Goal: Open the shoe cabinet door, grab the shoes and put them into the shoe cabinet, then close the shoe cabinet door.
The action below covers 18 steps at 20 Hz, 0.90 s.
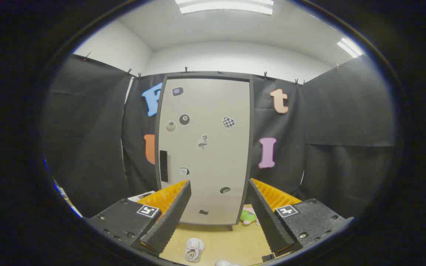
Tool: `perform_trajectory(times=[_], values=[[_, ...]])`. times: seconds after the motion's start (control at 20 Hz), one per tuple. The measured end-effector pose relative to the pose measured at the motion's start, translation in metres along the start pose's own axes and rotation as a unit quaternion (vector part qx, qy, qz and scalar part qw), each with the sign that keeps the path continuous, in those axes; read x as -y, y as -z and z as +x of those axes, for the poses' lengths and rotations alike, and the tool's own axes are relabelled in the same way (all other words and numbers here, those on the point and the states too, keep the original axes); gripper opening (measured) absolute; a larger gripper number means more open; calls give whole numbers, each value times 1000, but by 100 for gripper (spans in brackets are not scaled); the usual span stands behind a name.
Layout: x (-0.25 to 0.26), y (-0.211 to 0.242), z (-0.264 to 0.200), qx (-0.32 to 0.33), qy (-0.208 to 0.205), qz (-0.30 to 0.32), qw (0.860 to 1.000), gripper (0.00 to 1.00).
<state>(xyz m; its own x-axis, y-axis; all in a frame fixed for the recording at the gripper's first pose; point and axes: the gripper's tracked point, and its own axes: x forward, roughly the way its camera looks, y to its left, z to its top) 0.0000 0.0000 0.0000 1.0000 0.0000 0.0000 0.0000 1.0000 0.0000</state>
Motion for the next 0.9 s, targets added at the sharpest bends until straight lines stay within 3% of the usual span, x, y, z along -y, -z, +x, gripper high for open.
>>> perform_trajectory(times=[0.55, 0.9], values=[[-22, 11, 6, -13, -8, -12, 1000, 100], [-40, 9, 38, -14, -3, -16, 1000, 100]])
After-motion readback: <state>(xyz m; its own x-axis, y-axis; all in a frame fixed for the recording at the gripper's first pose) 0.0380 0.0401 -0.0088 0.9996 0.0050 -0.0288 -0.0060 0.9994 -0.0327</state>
